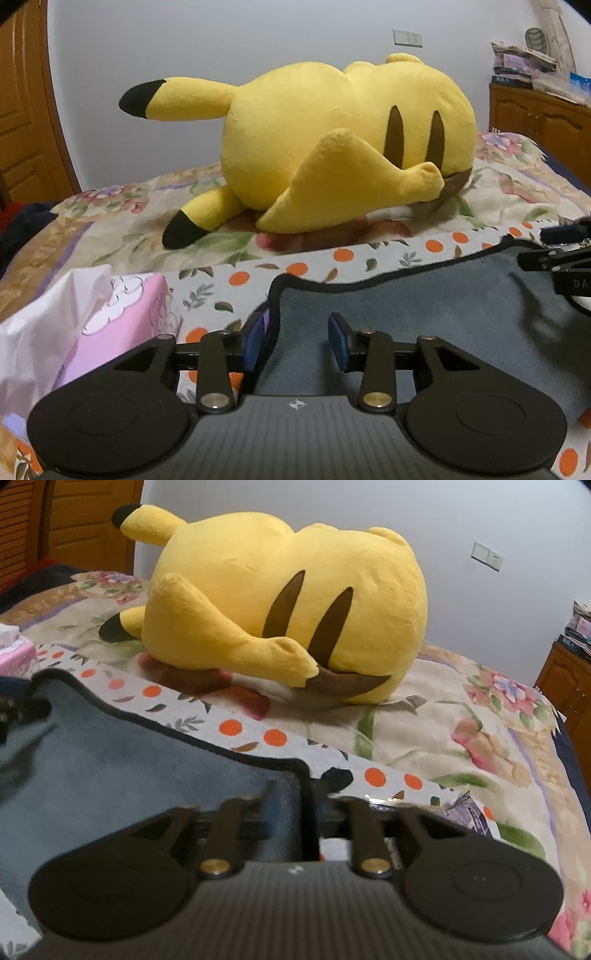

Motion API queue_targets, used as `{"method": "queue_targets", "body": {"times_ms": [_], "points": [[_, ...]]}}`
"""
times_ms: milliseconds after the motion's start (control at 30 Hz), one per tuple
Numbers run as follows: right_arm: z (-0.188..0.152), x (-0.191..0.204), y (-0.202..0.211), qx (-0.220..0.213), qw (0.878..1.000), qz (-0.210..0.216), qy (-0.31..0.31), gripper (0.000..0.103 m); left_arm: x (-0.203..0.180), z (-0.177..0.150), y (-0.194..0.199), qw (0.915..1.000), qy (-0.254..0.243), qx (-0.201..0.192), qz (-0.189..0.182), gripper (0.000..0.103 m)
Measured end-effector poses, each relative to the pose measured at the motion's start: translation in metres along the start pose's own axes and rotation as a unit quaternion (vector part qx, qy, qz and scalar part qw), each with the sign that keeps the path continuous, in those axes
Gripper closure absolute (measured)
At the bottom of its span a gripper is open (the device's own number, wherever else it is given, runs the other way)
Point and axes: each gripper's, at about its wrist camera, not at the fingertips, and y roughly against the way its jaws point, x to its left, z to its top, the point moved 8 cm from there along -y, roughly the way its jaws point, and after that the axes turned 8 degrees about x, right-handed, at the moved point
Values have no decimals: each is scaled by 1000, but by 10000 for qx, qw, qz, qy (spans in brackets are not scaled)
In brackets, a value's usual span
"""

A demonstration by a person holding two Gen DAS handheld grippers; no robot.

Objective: Fold towel

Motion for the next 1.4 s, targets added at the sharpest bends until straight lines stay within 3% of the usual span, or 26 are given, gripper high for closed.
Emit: {"method": "queue_targets", "body": {"times_ms": [233, 533, 800, 933, 1400], "points": [[-15, 1, 17, 41, 9995, 221, -200, 45, -11, -12, 14, 9998, -101, 68, -150, 43], [-45, 9, 38, 183, 9978, 442, -453, 35, -22, -35, 34, 9991, -198, 269, -275, 41], [-62, 17, 66, 232, 9967, 567, -525, 25, -31, -54, 59, 9983, -250, 397, -350, 34], [-66, 19, 87, 202, 9968, 606, -491, 14, -37, -60, 75, 9980, -251, 409, -403, 29], [-79, 8, 160, 11, 9961, 604, -638, 14, -47, -68, 149, 9986, -156, 324, -396, 14]]}}
